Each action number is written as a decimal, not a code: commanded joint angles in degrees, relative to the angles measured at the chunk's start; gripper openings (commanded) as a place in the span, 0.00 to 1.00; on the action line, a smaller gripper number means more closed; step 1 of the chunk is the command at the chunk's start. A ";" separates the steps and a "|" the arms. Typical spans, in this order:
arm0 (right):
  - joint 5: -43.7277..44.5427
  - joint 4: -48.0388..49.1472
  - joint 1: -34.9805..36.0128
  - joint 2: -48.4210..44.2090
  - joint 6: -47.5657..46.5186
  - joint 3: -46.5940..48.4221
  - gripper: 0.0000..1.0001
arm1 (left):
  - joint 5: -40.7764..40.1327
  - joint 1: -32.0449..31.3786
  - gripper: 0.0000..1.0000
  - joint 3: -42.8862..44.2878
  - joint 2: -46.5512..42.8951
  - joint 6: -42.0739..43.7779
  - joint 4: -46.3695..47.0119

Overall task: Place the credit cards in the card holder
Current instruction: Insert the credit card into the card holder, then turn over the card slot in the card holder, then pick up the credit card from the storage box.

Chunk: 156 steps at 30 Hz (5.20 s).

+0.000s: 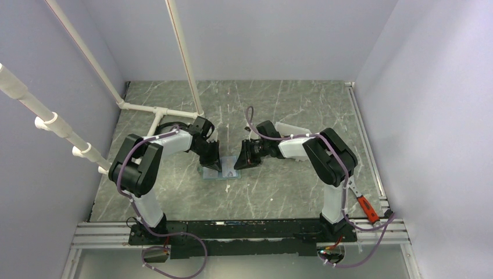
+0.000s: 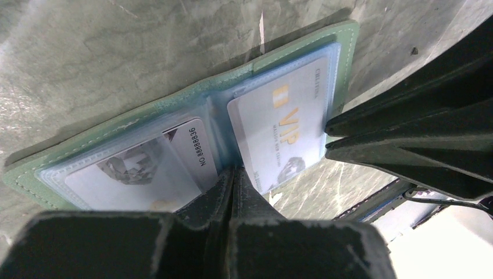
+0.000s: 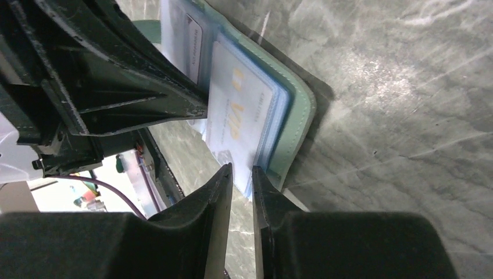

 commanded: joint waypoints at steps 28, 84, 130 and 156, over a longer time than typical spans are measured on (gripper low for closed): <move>-8.41 14.00 1.31 1.25 10.48 0.88 0.24 | 0.07 -0.77 0.04 -2.96 1.28 -0.19 2.02; 33.72 -32.81 -29.29 -16.33 -12.25 5.07 0.81 | 5.70 -7.04 0.74 18.88 -2.91 -7.63 14.01; 36.84 -32.23 -27.76 -27.17 -12.30 0.02 0.79 | 10.00 -15.19 0.45 45.75 29.64 -14.20 25.61; 35.01 -30.39 -29.11 -28.55 -11.11 -3.75 0.75 | 1.06 -16.34 0.00 37.64 22.50 -7.59 35.95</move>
